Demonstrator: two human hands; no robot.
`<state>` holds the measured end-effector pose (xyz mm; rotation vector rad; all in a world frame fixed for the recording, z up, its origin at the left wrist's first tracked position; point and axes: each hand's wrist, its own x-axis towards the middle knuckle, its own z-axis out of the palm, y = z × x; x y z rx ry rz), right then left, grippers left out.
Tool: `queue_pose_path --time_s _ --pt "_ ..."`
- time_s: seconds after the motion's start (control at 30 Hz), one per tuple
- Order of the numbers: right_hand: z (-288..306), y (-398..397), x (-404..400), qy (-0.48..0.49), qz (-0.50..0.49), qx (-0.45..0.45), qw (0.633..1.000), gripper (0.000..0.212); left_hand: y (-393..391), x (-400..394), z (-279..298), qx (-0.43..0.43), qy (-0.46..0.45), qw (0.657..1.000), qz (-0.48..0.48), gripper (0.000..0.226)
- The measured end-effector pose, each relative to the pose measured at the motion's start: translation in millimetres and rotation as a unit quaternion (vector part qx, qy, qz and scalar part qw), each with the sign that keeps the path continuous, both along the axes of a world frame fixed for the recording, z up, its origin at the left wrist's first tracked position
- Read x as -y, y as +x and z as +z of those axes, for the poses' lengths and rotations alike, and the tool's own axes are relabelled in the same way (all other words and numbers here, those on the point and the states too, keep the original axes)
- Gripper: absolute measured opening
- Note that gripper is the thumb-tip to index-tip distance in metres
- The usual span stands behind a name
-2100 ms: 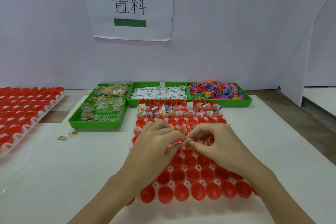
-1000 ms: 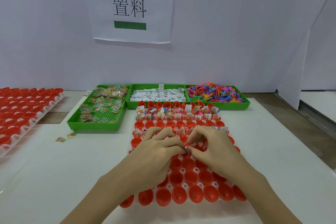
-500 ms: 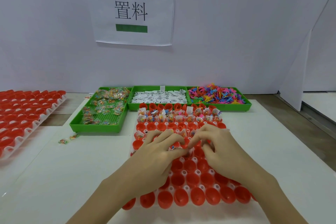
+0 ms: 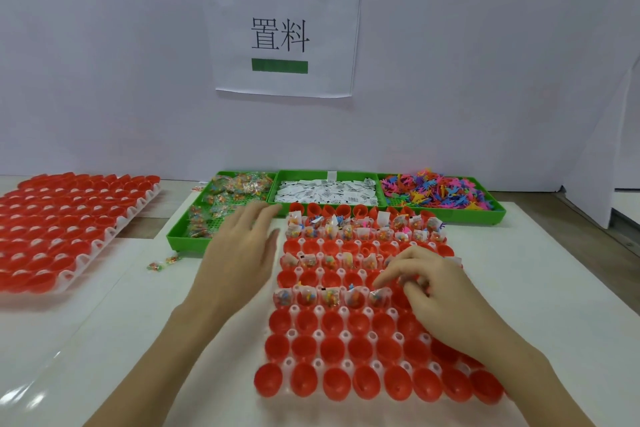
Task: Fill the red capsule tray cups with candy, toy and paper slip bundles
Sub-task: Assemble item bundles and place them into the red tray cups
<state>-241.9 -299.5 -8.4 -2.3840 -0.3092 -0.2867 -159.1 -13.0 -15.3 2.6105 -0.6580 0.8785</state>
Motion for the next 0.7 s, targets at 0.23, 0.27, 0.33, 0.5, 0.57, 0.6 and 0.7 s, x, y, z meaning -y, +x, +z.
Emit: queue_pose_path --time_s 0.23,0.27,0.33,0.5,0.57,0.6,0.7 --pt "0 0 -2 0.036 -0.008 0.074 0.997 0.051 33 -55 -22 -0.163 0.064 0.983 0.054 0.040" --pt "0 1 -2 0.037 -0.009 0.077 0.996 0.052 34 -56 -23 -0.163 0.065 0.984 0.040 0.038" --pt "-1 1 -2 0.035 -0.011 0.087 0.996 0.053 36 -56 -23 -0.157 0.044 0.986 0.016 0.030" --pt "0 0 -5 0.042 -0.012 0.100 0.994 0.049 36 -58 -21 -0.138 -0.036 0.990 0.006 0.021" --pt "0 0 -5 0.041 -0.012 0.101 0.994 0.048 37 -58 -21 -0.132 -0.049 0.990 0.006 0.018" --pt "-1 0 -6 0.041 -0.011 0.101 0.994 0.048 36 -58 -21 -0.129 -0.053 0.990 0.004 0.017" --pt "-2 0 -5 0.041 -0.010 0.102 0.994 0.049 34 -57 -21 -0.112 -0.069 0.991 -0.009 0.014"
